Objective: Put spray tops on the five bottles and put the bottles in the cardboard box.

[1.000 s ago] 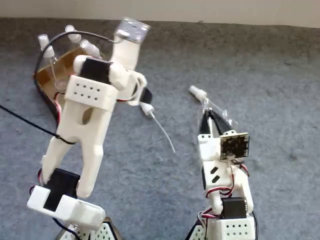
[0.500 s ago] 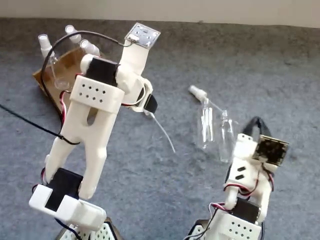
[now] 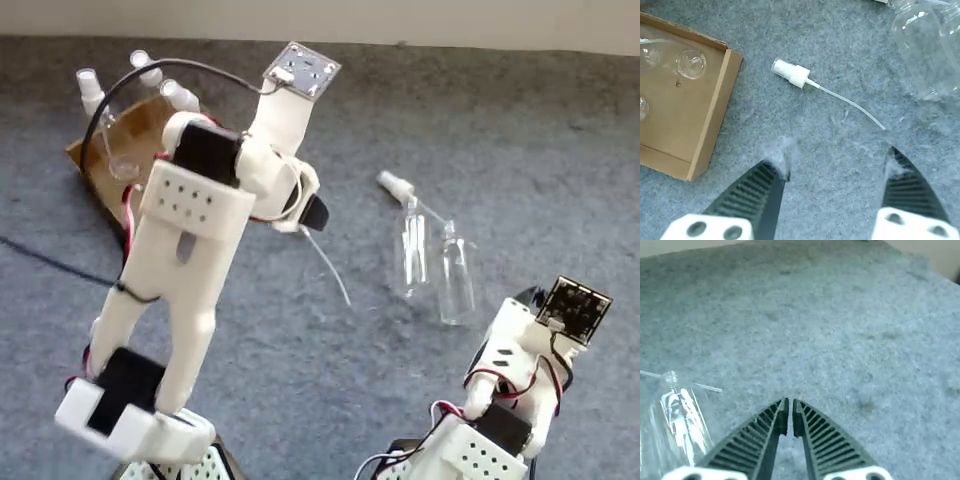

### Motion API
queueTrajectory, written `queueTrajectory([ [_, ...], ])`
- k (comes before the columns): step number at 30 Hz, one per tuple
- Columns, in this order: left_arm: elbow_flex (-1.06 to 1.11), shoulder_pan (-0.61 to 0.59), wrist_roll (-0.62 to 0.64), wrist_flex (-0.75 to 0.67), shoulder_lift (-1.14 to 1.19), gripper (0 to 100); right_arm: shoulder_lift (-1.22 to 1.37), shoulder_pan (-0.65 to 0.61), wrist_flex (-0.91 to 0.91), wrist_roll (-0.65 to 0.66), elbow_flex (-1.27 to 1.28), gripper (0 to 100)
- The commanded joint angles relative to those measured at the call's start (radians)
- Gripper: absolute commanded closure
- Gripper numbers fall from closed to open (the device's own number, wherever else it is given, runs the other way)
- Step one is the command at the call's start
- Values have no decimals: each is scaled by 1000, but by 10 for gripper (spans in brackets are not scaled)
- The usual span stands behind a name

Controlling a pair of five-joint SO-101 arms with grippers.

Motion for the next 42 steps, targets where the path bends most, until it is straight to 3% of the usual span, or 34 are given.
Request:
queueTrajectory([
  [1,54,35,-3,8,-176,744,-7,24,67,9,136,979],
  [13,363,25,-3,5,-473,744,-7,24,340,9,136,979],
  [18,418,25,-3,5,-549,744,-8,21,533,9,134,979],
  [27,536,25,-3,5,-622,744,-5,18,524,9,134,979],
  [42,536,35,-2,5,-613,744,-5,18,524,9,134,979],
])
